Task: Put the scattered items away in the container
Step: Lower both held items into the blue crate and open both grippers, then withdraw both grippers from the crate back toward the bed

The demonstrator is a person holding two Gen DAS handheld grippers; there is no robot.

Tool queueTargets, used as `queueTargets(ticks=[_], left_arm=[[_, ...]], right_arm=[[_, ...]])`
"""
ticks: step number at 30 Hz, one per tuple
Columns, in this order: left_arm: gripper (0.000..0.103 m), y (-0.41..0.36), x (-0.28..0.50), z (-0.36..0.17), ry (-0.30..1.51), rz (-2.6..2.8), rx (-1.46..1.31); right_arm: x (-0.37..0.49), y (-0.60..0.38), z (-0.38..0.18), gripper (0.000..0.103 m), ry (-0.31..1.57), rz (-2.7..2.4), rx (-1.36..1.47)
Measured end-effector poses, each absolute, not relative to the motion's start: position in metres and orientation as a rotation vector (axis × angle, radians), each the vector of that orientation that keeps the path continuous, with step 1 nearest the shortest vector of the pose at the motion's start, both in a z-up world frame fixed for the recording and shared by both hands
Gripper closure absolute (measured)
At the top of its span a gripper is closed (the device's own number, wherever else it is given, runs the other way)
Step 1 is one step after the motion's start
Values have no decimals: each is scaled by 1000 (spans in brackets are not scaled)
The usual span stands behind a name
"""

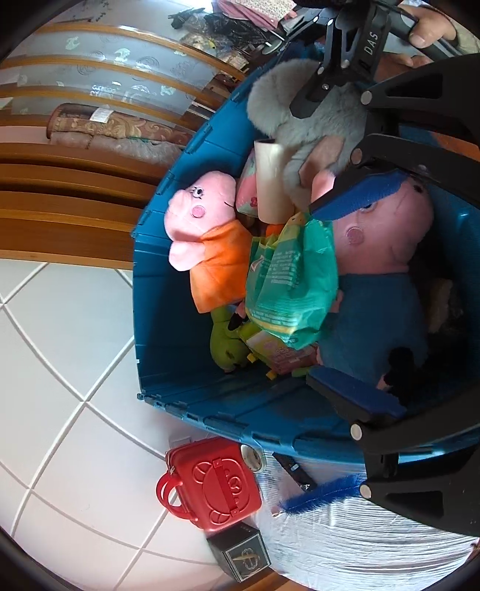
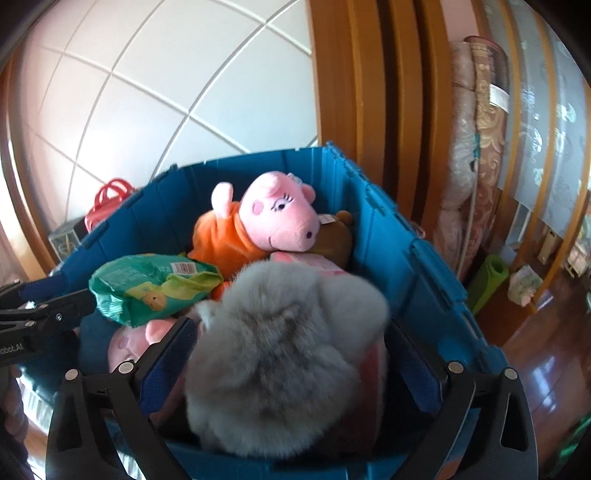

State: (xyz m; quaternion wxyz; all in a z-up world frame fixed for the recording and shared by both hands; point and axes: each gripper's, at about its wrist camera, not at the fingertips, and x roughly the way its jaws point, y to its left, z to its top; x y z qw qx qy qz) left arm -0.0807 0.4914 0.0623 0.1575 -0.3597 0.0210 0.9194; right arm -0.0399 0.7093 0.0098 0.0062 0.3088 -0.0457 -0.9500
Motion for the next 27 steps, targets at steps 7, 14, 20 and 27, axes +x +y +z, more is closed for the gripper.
queueTargets(ticks=[7,14,20,27], left_arm=[[9,477,-51,71,29,2684,-930],[3,441,-17,87,-40,2811,-766],[3,385,-3,94,-117,2941,-686],[3,293,-6,78,-258,3032,-784]], right_arm=[[-13,711,20,0,-194,-3013,870],[6,697,29,0,-266,-2966,791],[13,662,39,0,-274,-2910,699],[11,589,56,0,-228,-2822,613]])
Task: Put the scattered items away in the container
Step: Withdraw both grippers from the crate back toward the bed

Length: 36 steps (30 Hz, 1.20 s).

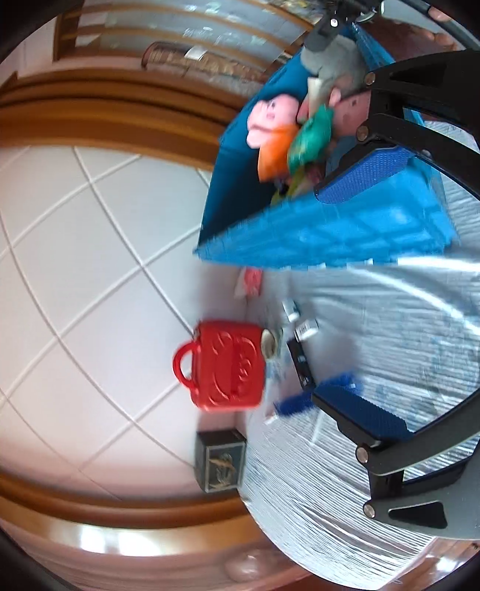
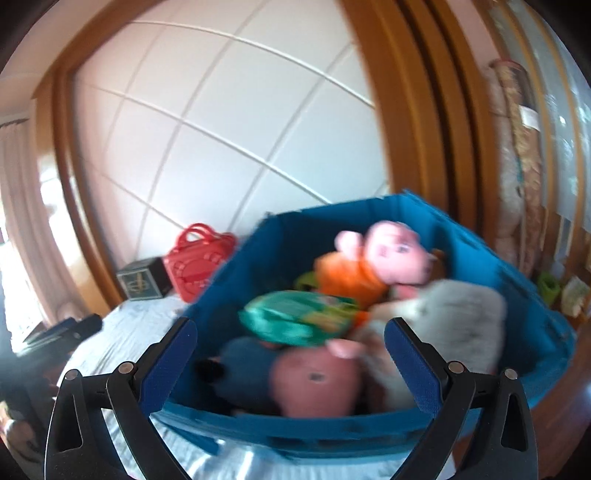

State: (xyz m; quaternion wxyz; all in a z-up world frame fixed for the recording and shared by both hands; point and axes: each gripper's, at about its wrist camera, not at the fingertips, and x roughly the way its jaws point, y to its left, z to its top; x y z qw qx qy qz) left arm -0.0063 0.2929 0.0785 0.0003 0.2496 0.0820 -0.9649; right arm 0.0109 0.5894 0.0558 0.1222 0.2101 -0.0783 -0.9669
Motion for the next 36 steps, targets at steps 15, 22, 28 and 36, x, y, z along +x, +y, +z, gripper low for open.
queueTargets(ticks=[15,22,28,36], left_arm=[[3,56,-51,30,276,-2885,859],[3,8,-90,-20,324,-2827,1063],[3,-1,-112,-48,314,-2763,1177],[3,11,-163,-81,370,-2641,1381]], right_arm=[[1,359,72,0,-108,-2788,456],[-37,293,28,0,-50,-2754,738],[-74,266,-11,0,3,-2697,890],[-156,265,-77,0,-25,-2598,1120]])
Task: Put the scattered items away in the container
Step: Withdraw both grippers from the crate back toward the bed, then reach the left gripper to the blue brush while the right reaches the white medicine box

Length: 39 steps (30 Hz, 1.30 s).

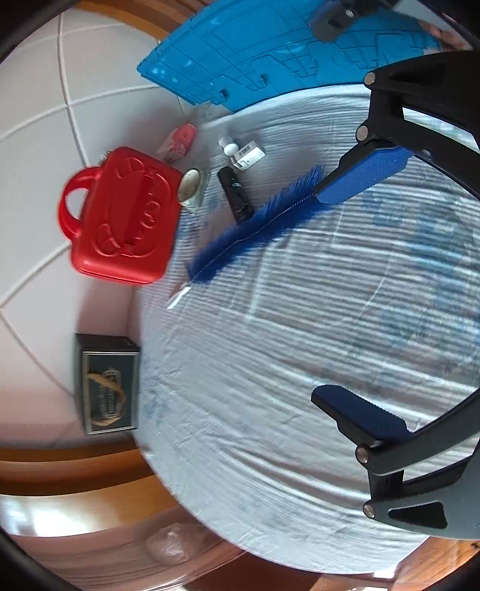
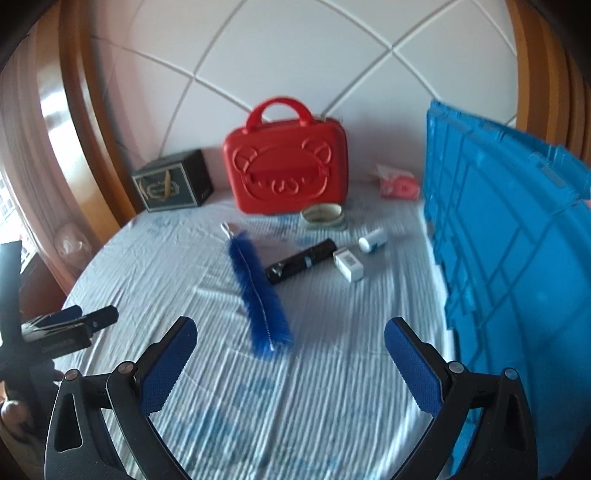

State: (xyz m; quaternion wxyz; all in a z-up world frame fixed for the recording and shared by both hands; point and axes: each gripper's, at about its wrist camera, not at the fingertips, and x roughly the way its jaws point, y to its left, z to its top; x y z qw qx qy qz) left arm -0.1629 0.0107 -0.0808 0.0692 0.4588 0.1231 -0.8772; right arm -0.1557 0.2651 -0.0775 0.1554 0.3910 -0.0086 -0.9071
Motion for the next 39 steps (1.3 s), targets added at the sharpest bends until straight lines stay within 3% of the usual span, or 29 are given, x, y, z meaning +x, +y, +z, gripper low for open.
queueTargets(ticks=[12,23,29,33,39], left_arm=[[3,68,-280,-159,416,-2580,1632],[3,104,-378,-233,253,-2559,1721],[0,111,-389,-252,97,-2577,1650],[0,112,-385,-252,118,-2600,1586],[0,112,-378,-252,100,-2626,1564]], right_arm=[[-284,286,-187,0,-61,-2514,1439],[-377,290,-256,0,-75,-2531,1557],[-401,280,-277,0,13,-2560,1518],[-404,271,-282,0,125,-2645,1440],[-400,271,-283,0,107,-2689,1394]])
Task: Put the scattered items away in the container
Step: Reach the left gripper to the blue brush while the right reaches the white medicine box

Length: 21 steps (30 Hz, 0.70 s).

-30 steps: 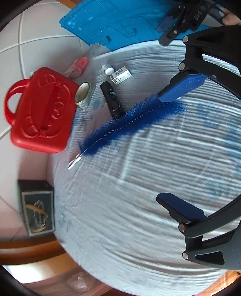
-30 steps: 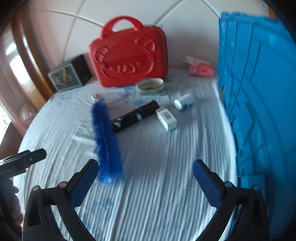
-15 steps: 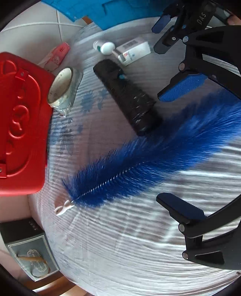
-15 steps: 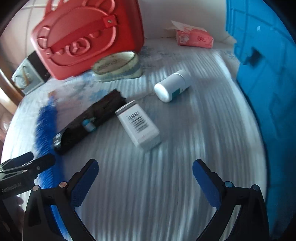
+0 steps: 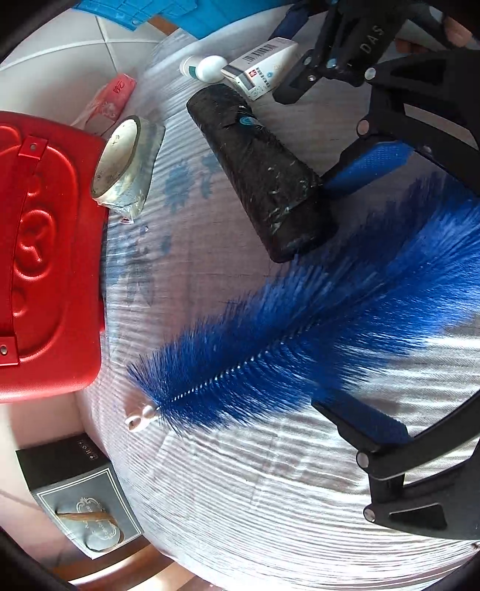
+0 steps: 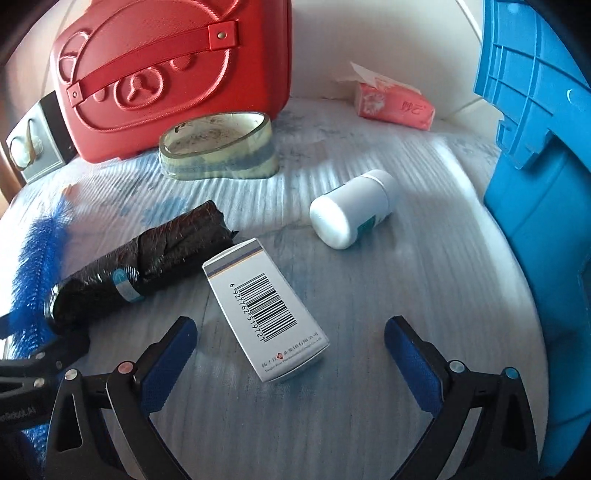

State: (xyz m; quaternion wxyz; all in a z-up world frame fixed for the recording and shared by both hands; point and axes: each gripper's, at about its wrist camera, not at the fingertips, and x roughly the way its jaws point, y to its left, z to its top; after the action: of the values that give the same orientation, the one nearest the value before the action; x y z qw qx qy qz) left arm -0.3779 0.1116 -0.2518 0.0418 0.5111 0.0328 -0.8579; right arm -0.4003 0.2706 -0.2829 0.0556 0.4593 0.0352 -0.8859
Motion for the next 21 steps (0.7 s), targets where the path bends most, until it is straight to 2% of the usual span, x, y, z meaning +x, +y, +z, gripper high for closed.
queueTargets(ticks=[4,6,8,9,11,12,13,14,15,17,19,21], left_arm=[[0,101,-387,-252,96,-2651,1541],[0,86,-396,-252,136,-2621,1489],[0,73,-396,-251,151,-2606,1477],[0,69,-397,-251,147,-2609,1484],[10,66,-391,-249,124,-2626,1490],[14,64,-387,-247,114,-2636,1494],[23,62,-381,-245,106,-2644,1501],[33,60,-376,-244,100,-2650,1510],[38,58,-370,-242,95,-2653,1521],[51,48,-359,-240,101,-2639,1548],[61,38,-353,-238,121,-2615,1574],[62,25,-350,-236,149,-2587,1574]], right_arm=[[-404,272,-282,0,92,-2673,1383],[-404,276,-280,3,39,-2664,1382],[-404,278,-275,20,-28,-2652,1371],[-404,279,-273,21,-62,-2639,1367],[-405,276,-272,30,-70,-2623,1374],[-406,273,-272,31,-49,-2621,1384],[-405,270,-272,34,-19,-2622,1392],[-403,265,-272,41,8,-2615,1399],[-400,262,-271,45,17,-2604,1404],[-393,253,-270,61,0,-2557,1413],[-384,243,-268,66,-22,-2492,1407],[-373,228,-267,66,-19,-2428,1397]])
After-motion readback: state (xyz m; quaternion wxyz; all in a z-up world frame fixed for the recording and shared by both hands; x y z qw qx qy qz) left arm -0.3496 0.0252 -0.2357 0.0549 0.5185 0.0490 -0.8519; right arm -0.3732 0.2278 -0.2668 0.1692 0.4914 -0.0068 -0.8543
